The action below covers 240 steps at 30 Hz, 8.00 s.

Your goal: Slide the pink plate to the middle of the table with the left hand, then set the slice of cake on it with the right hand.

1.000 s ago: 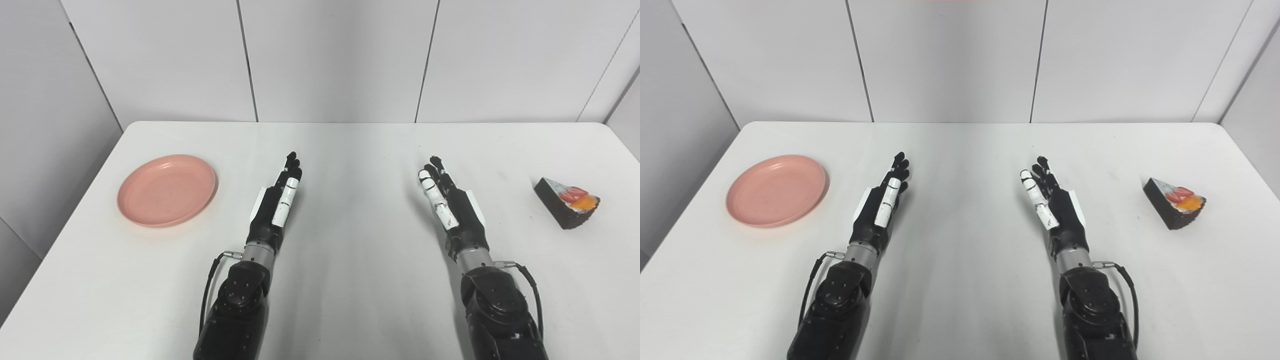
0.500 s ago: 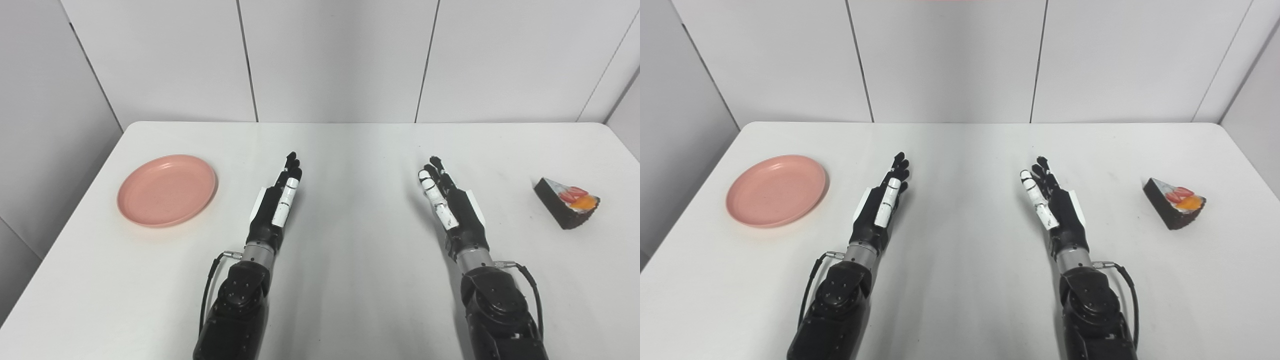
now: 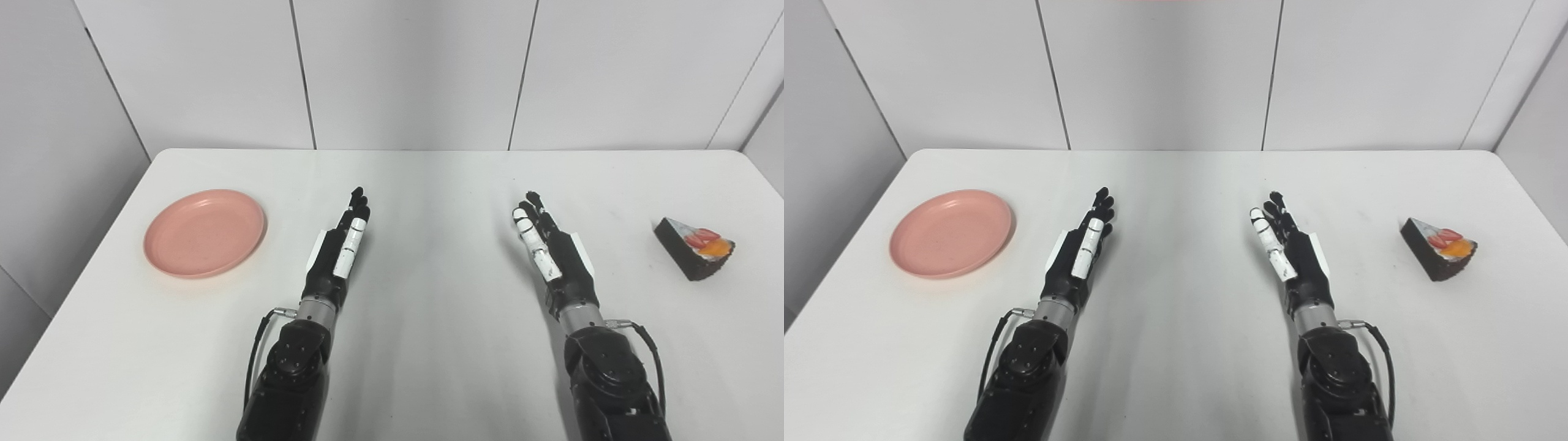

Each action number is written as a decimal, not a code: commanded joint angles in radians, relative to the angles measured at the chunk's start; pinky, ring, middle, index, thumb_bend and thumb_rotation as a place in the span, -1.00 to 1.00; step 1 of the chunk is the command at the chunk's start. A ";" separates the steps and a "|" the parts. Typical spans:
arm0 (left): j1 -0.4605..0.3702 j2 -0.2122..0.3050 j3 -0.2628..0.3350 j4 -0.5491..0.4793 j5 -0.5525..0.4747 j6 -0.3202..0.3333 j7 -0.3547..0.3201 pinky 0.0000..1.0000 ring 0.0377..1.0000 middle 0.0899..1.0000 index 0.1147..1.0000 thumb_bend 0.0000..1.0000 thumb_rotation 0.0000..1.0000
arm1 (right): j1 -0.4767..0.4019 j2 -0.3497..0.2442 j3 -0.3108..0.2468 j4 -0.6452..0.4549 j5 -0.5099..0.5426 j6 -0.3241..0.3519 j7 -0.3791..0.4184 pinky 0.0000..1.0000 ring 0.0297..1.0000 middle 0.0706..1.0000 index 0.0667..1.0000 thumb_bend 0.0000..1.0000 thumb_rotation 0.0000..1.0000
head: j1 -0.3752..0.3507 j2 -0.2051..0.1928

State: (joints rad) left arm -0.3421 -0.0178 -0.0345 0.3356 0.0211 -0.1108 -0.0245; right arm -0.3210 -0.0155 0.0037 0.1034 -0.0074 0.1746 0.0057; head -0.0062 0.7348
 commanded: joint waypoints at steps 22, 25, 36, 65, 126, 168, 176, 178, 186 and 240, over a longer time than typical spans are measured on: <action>-0.193 0.035 0.185 0.132 -0.001 -0.266 0.216 0.90 0.90 0.89 0.91 0.18 1.00 | -0.024 -0.043 -0.026 0.050 0.051 -0.120 0.038 0.89 0.84 0.85 0.89 -0.09 0.57 | 0.276 -0.141; -0.225 0.066 0.214 0.195 -0.003 -0.310 0.248 0.84 0.83 0.83 0.85 0.16 1.00 | -0.031 -0.042 -0.032 0.079 0.066 -0.136 0.045 0.93 0.85 0.85 0.89 -0.07 0.58 | 0.304 -0.161; -0.279 0.146 0.307 0.189 -0.110 -0.280 0.257 0.80 0.69 0.67 0.64 0.20 1.00 | -0.021 -0.065 -0.032 0.083 0.068 -0.154 0.056 0.96 0.86 0.87 0.89 -0.10 0.62 | 0.333 -0.191; -0.340 0.390 0.451 0.416 -0.238 -0.196 0.292 0.37 0.36 0.34 0.35 0.36 1.00 | -0.029 -0.072 -0.040 0.108 0.071 -0.174 0.059 0.99 0.86 0.85 0.89 -0.08 0.65 | 0.351 -0.194; -0.312 0.302 0.367 0.436 -0.355 0.028 0.014 0.51 0.51 0.46 0.46 0.43 1.00 | -0.020 -0.060 -0.035 0.071 0.067 -0.153 0.049 0.95 0.85 0.84 0.88 -0.15 0.61 | 0.336 -0.173; -0.208 0.129 0.167 0.143 -0.219 0.107 0.014 0.75 0.78 0.77 0.75 0.47 1.00 | -0.022 -0.047 -0.029 0.053 0.068 -0.141 0.040 0.94 0.85 0.84 0.87 -0.09 0.53 | 0.284 -0.137; -0.154 0.104 0.123 0.051 -0.212 0.170 -0.029 0.90 0.91 0.88 0.88 0.48 1.00 | -0.023 -0.034 -0.018 0.044 0.050 -0.130 0.028 0.87 0.83 0.83 0.86 -0.07 0.51 | 0.184 -0.110; -0.141 0.104 0.107 0.027 -0.208 0.186 -0.040 0.93 0.94 0.90 0.89 0.50 1.00 | -0.018 -0.029 -0.016 0.027 0.047 -0.114 0.022 0.87 0.82 0.83 0.85 -0.07 0.47 | 0.163 -0.104; -0.106 0.091 0.107 -0.057 -0.248 0.229 -0.080 0.99 0.99 0.95 0.98 0.46 1.00 | -0.024 -0.018 0.002 0.038 0.009 -0.126 0.006 0.86 0.82 0.83 0.86 -0.08 0.53 | 0.096 -0.091; -0.112 0.152 0.120 0.111 -0.292 0.076 -0.284 1.00 1.00 0.99 0.98 0.35 1.00 | -0.186 -0.077 -0.031 0.042 -0.237 -0.059 -0.165 0.73 0.82 0.79 0.74 0.12 0.34 | -0.317 -0.104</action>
State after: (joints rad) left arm -0.4243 0.1206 0.0822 0.4412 -0.2612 -0.0150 -0.2911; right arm -0.4628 -0.0825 -0.0239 0.1678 -0.2395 0.1149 -0.1520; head -0.3237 0.6320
